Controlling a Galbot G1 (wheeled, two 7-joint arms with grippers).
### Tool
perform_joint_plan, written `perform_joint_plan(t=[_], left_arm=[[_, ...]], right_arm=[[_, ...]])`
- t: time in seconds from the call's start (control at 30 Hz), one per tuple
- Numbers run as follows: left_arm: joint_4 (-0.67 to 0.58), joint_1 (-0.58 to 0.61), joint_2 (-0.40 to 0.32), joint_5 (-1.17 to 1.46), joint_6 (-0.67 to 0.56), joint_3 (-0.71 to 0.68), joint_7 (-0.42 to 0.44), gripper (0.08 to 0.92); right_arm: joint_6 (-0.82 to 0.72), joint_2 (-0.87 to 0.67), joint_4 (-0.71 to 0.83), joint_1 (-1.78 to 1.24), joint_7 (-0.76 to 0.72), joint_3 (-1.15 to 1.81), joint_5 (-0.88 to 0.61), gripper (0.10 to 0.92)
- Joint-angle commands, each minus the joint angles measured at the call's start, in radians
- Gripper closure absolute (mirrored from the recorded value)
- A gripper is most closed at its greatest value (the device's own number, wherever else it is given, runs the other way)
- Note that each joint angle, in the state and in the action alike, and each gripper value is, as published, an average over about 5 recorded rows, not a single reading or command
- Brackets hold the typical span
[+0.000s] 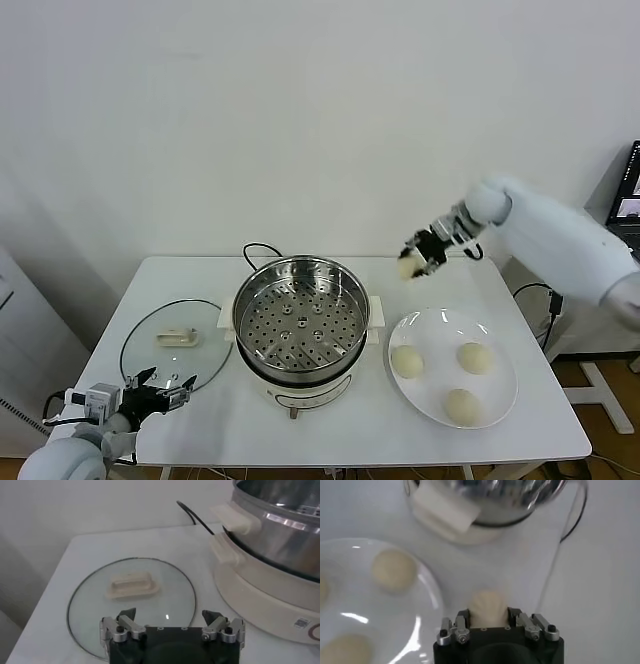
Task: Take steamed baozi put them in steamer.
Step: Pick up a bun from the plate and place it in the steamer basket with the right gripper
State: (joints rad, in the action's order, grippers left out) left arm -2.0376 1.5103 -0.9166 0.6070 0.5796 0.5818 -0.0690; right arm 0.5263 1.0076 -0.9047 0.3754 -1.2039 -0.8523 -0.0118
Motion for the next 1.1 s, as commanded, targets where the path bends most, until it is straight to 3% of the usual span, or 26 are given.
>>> perform_joint_plan(t=[0.03, 0.37, 1.1], left_arm=[[0.001, -0.001, 0.001, 0.000, -0.001, 0.001, 0.000, 0.177], [0.000, -0.001, 0.002, 0.000, -0.003, 0.002, 0.000, 0.177], [0.003, -0.009, -0.002, 0.001, -0.007, 0.003, 0.001, 0.177]], right_arm=[[0.309, 0.195, 0.124, 0.103, -0.102, 0.035, -0.006, 0.544], [0.346, 0.318, 0.125, 0.080, -0.124, 0.067, 0.076, 0.544], [0.346, 0.277, -0.102, -0.046, -0.109, 0.044, 0.176, 0.542]])
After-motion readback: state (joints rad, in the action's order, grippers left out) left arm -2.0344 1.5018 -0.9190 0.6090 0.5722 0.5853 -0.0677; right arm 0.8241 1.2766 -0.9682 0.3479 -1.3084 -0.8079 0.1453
